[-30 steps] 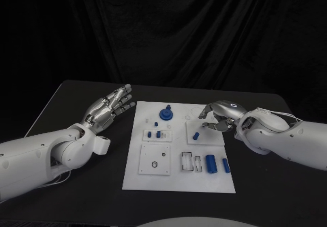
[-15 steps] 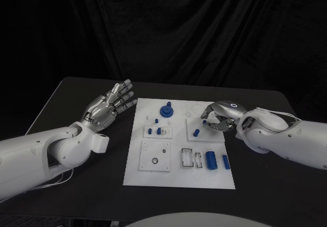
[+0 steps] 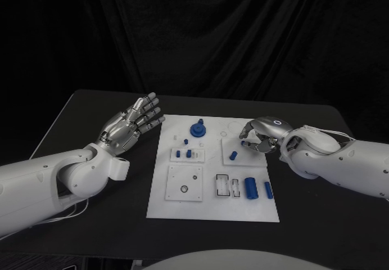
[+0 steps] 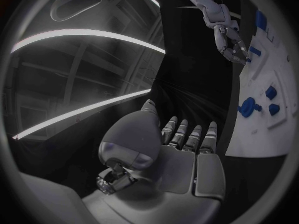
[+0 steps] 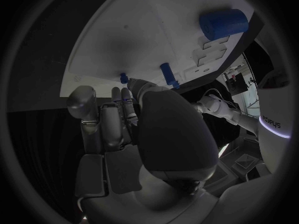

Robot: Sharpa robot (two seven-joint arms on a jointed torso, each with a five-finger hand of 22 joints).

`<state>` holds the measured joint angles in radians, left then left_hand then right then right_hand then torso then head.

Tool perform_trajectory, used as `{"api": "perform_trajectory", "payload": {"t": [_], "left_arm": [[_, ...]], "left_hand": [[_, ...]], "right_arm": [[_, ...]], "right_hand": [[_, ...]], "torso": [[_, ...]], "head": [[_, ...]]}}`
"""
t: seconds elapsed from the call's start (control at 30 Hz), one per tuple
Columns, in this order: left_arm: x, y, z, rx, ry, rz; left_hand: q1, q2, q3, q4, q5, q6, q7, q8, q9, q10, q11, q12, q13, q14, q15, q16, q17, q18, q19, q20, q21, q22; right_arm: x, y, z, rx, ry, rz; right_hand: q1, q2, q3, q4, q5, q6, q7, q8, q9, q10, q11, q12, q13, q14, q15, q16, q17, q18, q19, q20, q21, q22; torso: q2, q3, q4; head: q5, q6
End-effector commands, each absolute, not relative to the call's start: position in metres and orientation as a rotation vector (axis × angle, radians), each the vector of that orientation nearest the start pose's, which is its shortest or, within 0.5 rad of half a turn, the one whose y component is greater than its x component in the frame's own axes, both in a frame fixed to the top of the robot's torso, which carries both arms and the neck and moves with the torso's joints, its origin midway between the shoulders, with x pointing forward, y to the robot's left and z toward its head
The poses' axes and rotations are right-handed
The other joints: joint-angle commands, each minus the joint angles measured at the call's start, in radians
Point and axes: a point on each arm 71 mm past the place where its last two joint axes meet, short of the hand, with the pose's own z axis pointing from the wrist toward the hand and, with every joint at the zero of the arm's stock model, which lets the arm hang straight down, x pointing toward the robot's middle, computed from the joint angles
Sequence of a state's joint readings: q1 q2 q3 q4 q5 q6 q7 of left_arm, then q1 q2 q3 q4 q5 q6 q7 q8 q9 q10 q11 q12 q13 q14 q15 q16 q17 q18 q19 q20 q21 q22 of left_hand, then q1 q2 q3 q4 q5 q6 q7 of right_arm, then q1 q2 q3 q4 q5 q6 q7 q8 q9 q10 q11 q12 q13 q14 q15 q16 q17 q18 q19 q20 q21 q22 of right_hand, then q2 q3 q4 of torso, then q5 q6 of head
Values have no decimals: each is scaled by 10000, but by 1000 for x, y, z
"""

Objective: Assemble the parts on the task board

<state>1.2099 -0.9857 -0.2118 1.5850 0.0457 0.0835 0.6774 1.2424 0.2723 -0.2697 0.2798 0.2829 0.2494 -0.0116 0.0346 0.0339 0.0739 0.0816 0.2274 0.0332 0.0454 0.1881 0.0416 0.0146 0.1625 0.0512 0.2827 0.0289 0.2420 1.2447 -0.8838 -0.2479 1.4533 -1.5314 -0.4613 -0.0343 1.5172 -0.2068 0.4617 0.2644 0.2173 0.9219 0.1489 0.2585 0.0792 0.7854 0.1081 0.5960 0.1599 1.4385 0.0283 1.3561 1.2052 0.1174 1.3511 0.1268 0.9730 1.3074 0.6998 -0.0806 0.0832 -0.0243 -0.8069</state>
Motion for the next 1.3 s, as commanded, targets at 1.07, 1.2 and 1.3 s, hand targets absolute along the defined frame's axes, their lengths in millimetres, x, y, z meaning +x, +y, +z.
{"api": "perform_trajectory", "payload": {"t": [1.07, 1.2, 1.3], "left_arm": [[444, 248, -206, -10179, 12946, -20293], [444, 248, -206, -10194, 12988, -20307], [444, 247, -207, -10208, 13029, -20321]], "left_hand": [[492, 70, 125, -227, 689, 181, 134, 10, 25, 7, 319, 145, 21, 154, 310, 207, 47, -133, 322, 111, 216, 396], [524, 82, 146, -251, 779, 212, 156, 15, 31, 7, 336, 155, 23, 164, 326, 218, 50, -156, 349, 112, 228, 420], [550, 93, 165, -272, 858, 252, 187, 23, 37, 0, 352, 150, 22, 172, 340, 228, 52, -175, 374, 114, 238, 437]], "right_arm": [[477, -239, -241, -2869, 16521, 5133], [477, -239, -243, -2874, 16603, 5105], [478, -238, -245, -2880, 16681, 5077]], "right_hand": [[20, -94, 204, -401, 183, 553, -95, 28, 371, 994, -327, 867, 345, 150, -303, 68, 51, -64, 212, -245, 276, 1163], [48, -119, 219, -451, 184, 565, -97, 23, 389, 941, -321, 867, 355, 133, -302, 39, 9, -57, 193, -251, 228, 1152], [58, -130, 237, -509, 189, 652, -97, 52, 439, 828, -299, 861, 370, 103, -289, -1, -44, -49, 159, -249, 157, 1136]], "torso": [[-39, 18, -46], [-42, 22, -46], [-43, 24, -36]], "head": [[74, -186], [75, -193], [66, -222]]}}
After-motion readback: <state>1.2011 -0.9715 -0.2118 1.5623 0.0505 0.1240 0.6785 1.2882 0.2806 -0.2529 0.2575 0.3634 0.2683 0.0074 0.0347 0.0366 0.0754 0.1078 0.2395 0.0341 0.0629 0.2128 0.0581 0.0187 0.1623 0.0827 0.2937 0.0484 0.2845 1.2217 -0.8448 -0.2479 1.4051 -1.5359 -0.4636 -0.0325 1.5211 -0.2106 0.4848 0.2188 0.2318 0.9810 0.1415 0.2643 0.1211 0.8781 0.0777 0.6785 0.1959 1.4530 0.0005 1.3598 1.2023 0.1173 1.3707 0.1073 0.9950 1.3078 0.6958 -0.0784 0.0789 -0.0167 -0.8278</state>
